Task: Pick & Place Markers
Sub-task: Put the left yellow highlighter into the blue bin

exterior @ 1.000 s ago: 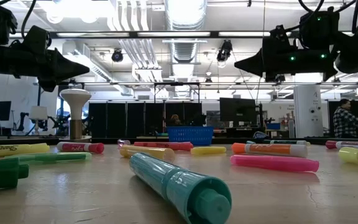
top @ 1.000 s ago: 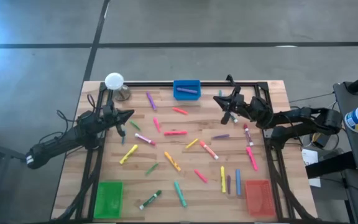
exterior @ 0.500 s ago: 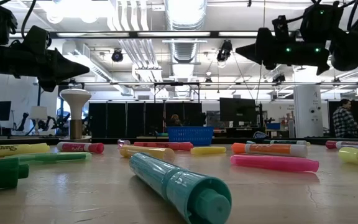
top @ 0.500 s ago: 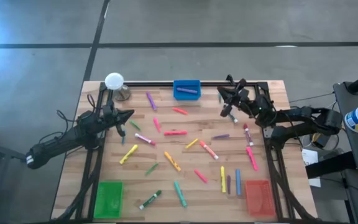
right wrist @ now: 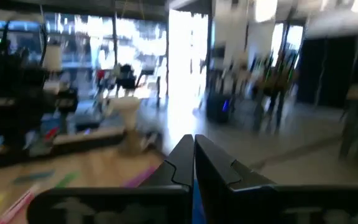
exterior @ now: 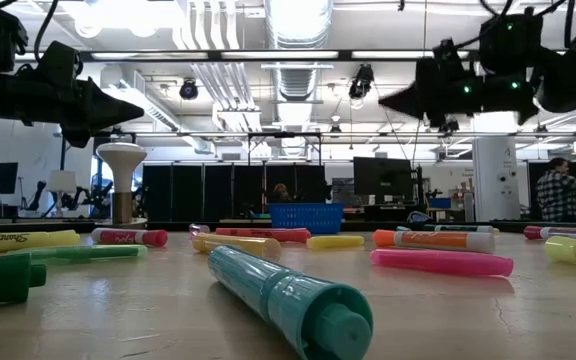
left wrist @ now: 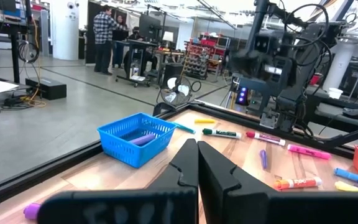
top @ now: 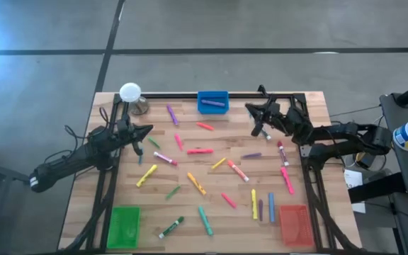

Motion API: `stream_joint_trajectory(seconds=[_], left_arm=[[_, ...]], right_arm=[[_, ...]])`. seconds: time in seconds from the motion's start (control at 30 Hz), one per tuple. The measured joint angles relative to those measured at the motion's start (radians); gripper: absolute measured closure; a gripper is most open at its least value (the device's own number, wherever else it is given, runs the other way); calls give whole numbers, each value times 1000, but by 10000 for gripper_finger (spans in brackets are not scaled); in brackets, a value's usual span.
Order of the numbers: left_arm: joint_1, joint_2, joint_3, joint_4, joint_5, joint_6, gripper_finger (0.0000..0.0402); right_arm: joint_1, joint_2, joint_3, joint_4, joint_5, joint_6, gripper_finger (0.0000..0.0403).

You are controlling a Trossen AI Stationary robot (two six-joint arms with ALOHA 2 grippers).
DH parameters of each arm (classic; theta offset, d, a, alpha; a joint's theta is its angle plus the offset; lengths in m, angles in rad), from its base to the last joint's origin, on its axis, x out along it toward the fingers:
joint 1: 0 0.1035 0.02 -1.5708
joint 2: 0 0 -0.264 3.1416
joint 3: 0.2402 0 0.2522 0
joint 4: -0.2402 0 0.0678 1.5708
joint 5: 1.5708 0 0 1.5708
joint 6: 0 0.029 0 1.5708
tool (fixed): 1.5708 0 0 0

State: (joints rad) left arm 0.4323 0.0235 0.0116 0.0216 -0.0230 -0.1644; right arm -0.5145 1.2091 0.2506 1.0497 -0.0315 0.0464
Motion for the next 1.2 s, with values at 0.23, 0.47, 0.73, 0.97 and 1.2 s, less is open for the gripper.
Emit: stream_joint_trajectory(seconds=[0.23,0.47,0.73,0.97,1.2], left_arm=[[0,0,0,0,0,0,401],[0,0,0,0,0,0,401],[0,0,0,5,-1,0,401],[0,4,0,30,-14,-130,401],[-1,11,2,-18,-8,-248,401]], right_arm=[[110,59,-95,30,5,88,392],[249,139,-92,245,1,183,392],[358,245,-56,232,5,177,392],[372,296,-34,247,9,163,392],[401,336,-22,248,8,151,392]])
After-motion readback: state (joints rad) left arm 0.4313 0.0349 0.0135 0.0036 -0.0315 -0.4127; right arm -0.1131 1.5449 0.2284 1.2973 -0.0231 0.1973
